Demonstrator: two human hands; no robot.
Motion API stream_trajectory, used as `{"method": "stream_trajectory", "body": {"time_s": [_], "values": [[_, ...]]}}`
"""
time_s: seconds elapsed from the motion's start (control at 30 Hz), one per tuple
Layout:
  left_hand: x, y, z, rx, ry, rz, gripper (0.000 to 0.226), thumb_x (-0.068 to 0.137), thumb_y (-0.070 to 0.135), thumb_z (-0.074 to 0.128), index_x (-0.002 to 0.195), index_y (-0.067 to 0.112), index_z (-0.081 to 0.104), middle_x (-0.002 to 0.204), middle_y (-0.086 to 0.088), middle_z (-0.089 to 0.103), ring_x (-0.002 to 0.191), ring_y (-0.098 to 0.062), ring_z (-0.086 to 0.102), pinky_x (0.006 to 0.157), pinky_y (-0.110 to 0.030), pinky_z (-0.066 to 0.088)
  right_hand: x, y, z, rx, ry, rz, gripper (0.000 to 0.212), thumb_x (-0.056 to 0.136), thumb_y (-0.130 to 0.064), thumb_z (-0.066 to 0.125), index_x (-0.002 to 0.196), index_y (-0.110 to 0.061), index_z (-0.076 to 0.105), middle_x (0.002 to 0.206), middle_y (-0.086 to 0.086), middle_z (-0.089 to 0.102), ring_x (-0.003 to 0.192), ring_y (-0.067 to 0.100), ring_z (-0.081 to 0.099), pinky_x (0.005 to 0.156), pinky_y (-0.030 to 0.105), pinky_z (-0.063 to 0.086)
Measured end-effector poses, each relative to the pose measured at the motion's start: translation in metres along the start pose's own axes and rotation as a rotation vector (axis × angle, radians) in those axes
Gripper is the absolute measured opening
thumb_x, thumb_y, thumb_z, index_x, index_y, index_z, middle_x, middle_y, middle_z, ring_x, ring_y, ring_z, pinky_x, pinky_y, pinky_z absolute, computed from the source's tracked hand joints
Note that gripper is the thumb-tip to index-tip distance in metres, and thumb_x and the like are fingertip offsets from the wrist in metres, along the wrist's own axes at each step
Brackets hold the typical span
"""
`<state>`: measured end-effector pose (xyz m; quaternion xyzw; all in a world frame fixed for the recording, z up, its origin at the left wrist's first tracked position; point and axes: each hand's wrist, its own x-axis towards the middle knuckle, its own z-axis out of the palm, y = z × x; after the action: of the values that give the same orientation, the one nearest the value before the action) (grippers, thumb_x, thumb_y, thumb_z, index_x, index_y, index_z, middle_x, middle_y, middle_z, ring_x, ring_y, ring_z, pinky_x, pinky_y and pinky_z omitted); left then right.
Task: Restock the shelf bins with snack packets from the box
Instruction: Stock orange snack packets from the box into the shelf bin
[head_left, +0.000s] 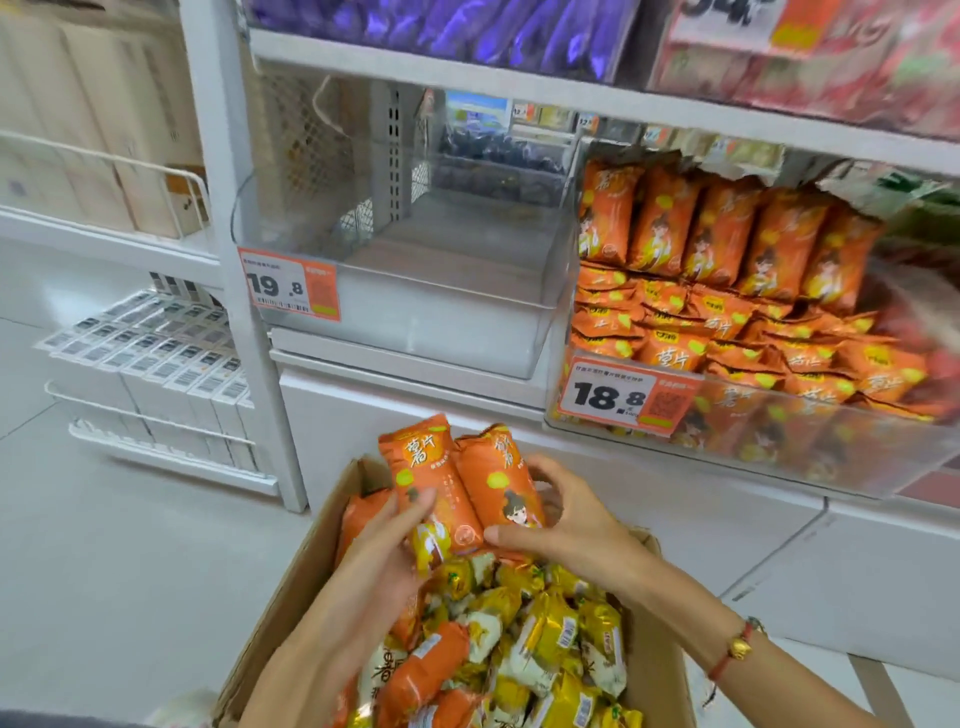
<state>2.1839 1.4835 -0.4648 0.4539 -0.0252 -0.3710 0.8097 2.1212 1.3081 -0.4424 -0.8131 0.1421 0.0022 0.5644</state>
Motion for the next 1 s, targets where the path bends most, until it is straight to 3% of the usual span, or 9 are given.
{"method": "stream_trajectory", "body": {"time_s": [0.13, 0.23, 0.33, 0.47, 0.63, 0.73, 0.87, 0.93, 1.0], "values": [[0.004, 0.026, 0.03, 0.048, -0.011, 0.075, 0.037, 0.07, 0.029, 0.071, 0.099, 0.006, 0.064, 0.086, -0.009, 0.075, 0.071, -0.016, 0.072, 0.061, -0.031, 0.058, -0.006, -0.021, -0.019, 0.029, 0.003, -0.064, 0.058, 0.076, -0.018, 0.08, 0.117, -0.034, 0.044, 0.112, -0.013, 0.064, 0.1, -0.003, 0.064, 0.09, 0.021, 0.05], [0.023, 0.051, 0.057, 0.074, -0.053, 0.084, 0.097, 0.014, 0.025, 0.096, 0.101, 0.0, 0.062, 0.07, -0.013, 0.073, 0.054, -0.022, 0.07, 0.042, -0.029, 0.055, -0.014, -0.043, -0.036, 0.067, 0.038, -0.146, 0.062, 0.077, -0.044, 0.074, 0.126, -0.045, 0.037, 0.119, -0.024, 0.062, 0.112, -0.005, 0.058, 0.103, 0.03, 0.045], [0.031, 0.073, 0.089, 0.152, -0.133, 0.205, 0.079, 0.049, 0.037, 0.084, 0.12, 0.013, 0.059, 0.091, -0.006, 0.076, 0.074, -0.019, 0.073, 0.059, -0.031, 0.059, -0.022, -0.074, -0.053, 0.07, 0.09, -0.236, 0.084, 0.077, -0.056, 0.067, 0.145, -0.041, 0.02, 0.135, -0.028, 0.049, 0.126, -0.007, 0.045, 0.112, 0.031, 0.034], [0.039, 0.104, 0.125, 0.468, -0.28, 0.419, 0.049, 0.077, 0.054, 0.071, 0.121, 0.037, 0.06, 0.122, 0.006, 0.067, 0.11, -0.014, 0.065, 0.098, -0.038, 0.046, -0.029, -0.112, -0.085, 0.026, 0.177, -0.281, 0.052, 0.09, -0.03, 0.065, 0.129, -0.044, 0.034, 0.117, -0.035, 0.059, 0.11, -0.014, 0.054, 0.095, 0.012, 0.044], [0.08, 0.132, 0.164, 0.702, -0.08, 0.668, 0.039, 0.079, 0.033, 0.075, 0.114, 0.028, 0.058, 0.103, 0.016, 0.065, 0.097, 0.005, 0.059, 0.071, -0.007, 0.045, -0.002, -0.131, -0.141, 0.096, 0.337, -0.165, 0.07, 0.08, -0.035, 0.074, 0.138, -0.032, 0.034, 0.123, -0.013, 0.057, 0.111, 0.008, 0.058, 0.098, 0.029, 0.045], [0.105, 0.142, 0.173, 0.835, -0.082, 0.807, 0.045, 0.075, 0.032, 0.08, 0.114, 0.025, 0.06, 0.107, 0.018, 0.064, 0.099, 0.01, 0.055, 0.079, -0.008, 0.041, 0.018, -0.128, -0.175, 0.235, 0.45, -0.043, 0.093, 0.069, -0.032, 0.078, 0.146, -0.014, 0.03, 0.133, 0.004, 0.049, 0.111, 0.026, 0.053, 0.106, 0.044, 0.037], [0.131, 0.147, 0.181, 0.964, -0.117, 0.93, 0.046, 0.071, 0.034, 0.083, 0.111, 0.022, 0.063, 0.105, 0.013, 0.069, 0.097, 0.006, 0.06, 0.075, 0.002, 0.035, 0.027, -0.118, -0.199, 0.275, 0.437, -0.093, 0.071, 0.065, -0.041, 0.07, 0.128, -0.014, 0.051, 0.118, -0.005, 0.045, 0.092, 0.008, 0.046, 0.09, 0.033, 0.039], [0.144, 0.145, 0.182, 1.093, -0.101, 0.906, 0.054, 0.069, 0.047, 0.081, 0.114, 0.022, 0.064, 0.108, 0.011, 0.069, 0.102, -0.001, 0.06, 0.085, -0.006, 0.04, 0.034, -0.108, -0.208, 0.24, 0.469, -0.101, 0.05, 0.083, -0.033, 0.067, 0.126, -0.014, 0.05, 0.125, -0.008, 0.055, 0.109, 0.011, 0.052, 0.107, 0.039, 0.035], [0.159, 0.141, 0.18, 1.276, -0.028, 0.874, 0.065, 0.068, 0.062, 0.074, 0.12, 0.025, 0.062, 0.115, 0.008, 0.067, 0.111, -0.011, 0.059, 0.097, -0.032, 0.046, 0.041, -0.103, -0.21, 0.171, 0.526, -0.09, 0.049, 0.085, -0.036, 0.068, 0.127, -0.019, 0.05, 0.122, -0.004, 0.061, 0.109, 0.015, 0.057, 0.102, 0.04, 0.041]]}}
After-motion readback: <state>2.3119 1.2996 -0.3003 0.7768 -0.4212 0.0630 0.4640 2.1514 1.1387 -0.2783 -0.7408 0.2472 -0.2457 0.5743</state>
